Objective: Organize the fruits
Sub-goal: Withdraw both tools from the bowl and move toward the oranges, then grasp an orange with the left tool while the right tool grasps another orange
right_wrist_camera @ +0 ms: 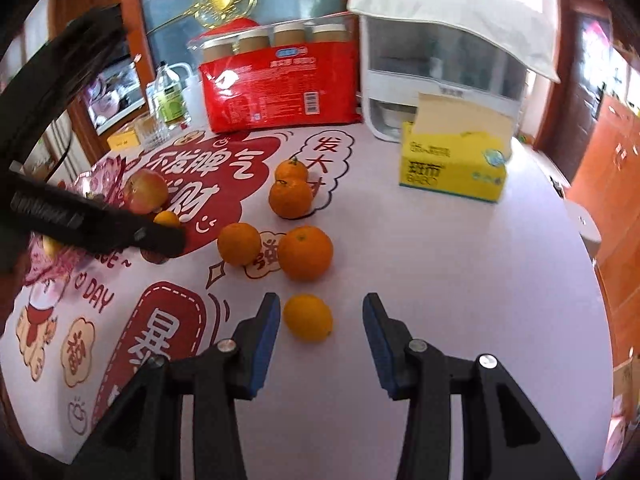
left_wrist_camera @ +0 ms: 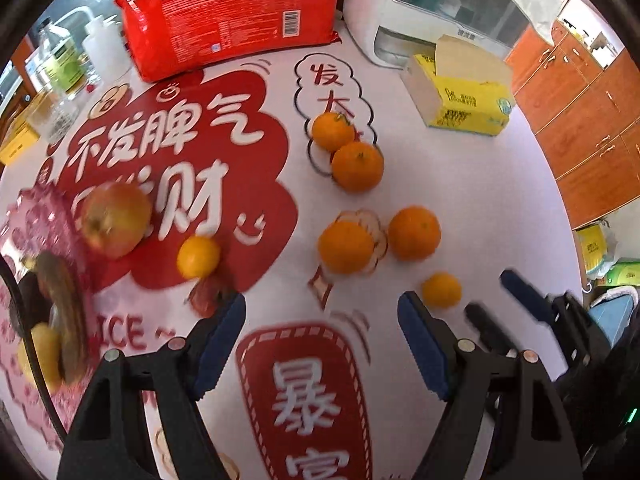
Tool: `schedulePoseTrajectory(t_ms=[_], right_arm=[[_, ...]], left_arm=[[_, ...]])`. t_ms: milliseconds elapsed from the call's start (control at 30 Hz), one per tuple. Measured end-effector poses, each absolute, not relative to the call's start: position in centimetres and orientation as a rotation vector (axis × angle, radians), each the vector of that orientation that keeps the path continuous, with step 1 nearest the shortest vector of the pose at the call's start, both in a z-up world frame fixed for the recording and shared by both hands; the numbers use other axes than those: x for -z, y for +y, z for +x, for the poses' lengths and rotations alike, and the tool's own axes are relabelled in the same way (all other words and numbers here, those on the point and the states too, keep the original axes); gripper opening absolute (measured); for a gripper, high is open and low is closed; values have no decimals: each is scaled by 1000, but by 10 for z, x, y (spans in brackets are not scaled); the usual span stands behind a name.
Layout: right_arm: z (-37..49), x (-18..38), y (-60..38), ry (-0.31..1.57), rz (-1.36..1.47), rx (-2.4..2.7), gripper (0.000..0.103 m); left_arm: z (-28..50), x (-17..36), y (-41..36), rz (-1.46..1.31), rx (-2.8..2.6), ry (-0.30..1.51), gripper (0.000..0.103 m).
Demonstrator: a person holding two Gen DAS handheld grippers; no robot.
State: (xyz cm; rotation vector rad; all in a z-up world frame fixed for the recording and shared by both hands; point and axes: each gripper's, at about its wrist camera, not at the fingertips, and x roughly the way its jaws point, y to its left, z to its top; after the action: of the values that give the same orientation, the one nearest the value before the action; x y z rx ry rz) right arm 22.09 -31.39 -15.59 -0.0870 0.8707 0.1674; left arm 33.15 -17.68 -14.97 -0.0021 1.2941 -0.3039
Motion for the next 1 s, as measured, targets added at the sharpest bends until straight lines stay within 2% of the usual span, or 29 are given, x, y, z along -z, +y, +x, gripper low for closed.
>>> schedulePoseTrajectory(t_ms=[467,533,667,867,900,967,1000], right_arm=[[232,180,-301,890,-153,-201,43],[233,182,-303,894,-141,-204,43],[236,189,-305,911,-140,-202,43],[237,192,-306,916,-128,-226,35],[237,193,-306,918,-130,-231,34],[237,193,-304,914,-139,-227,34],[237,193,-304,915,-138,-227,34]], left_arm=[[372,196,-201,-9,317,1388,77],[374,201,-202,-12,324,1383,70],[376,208,-206,7,328,1374,68],[379,218,-209,-12,346,1369,52],[379,218,-210,-15,350,1365,50],[382,220,-211,-43,370,1361,40],[382,221,-211,-49,367,1361,40]])
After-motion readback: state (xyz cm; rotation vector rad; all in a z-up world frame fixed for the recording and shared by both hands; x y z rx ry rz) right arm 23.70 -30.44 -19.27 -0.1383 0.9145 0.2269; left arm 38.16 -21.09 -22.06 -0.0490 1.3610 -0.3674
